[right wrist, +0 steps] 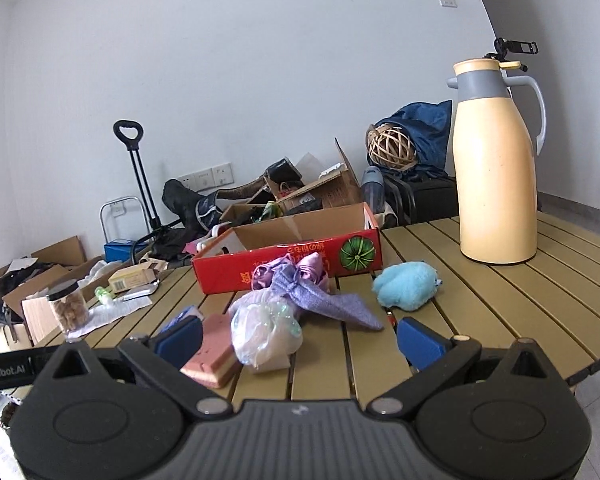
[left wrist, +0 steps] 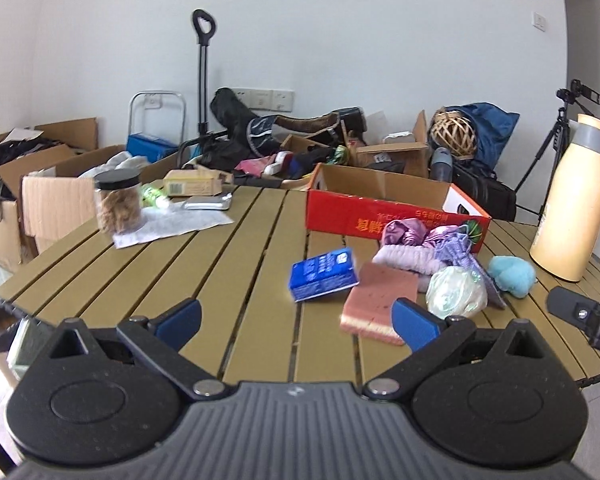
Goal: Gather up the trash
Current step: 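Raise both tools back toward the table items, then grasp the pink sponge with left tool while right tool grasps the clear plastic bag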
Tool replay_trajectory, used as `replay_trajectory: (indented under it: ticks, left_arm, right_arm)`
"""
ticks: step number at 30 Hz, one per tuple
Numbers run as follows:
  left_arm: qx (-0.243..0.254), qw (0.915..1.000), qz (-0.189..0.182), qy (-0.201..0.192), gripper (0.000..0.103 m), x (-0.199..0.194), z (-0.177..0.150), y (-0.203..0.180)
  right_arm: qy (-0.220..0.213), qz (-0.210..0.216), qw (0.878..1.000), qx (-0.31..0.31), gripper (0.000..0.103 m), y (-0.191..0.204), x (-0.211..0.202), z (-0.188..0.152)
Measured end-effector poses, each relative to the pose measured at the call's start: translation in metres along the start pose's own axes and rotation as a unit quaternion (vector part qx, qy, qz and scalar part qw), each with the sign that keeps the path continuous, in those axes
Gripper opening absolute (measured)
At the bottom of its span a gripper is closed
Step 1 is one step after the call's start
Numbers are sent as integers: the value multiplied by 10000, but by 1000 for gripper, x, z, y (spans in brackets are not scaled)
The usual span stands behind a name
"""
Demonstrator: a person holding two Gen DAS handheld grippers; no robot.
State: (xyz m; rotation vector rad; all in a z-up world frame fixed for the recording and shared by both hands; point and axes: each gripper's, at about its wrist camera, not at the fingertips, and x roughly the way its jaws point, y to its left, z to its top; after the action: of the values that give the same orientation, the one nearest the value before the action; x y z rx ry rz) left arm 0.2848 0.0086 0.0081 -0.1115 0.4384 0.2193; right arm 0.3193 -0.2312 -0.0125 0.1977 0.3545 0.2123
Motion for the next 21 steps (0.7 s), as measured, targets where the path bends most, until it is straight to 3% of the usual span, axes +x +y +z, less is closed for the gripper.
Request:
replay_trajectory:
  ticks: [14, 21]
  left_arm:
    - [598, 9941, -737, 525, 103, 83, -2, -46]
    - [757, 9917, -781, 688, 103, 114, -12, -59]
  right_arm:
    - [102, -227, 9989, -396, 103, -9, 51, 6]
    - [71, -379, 9992, -105, 103, -28, 54, -2]
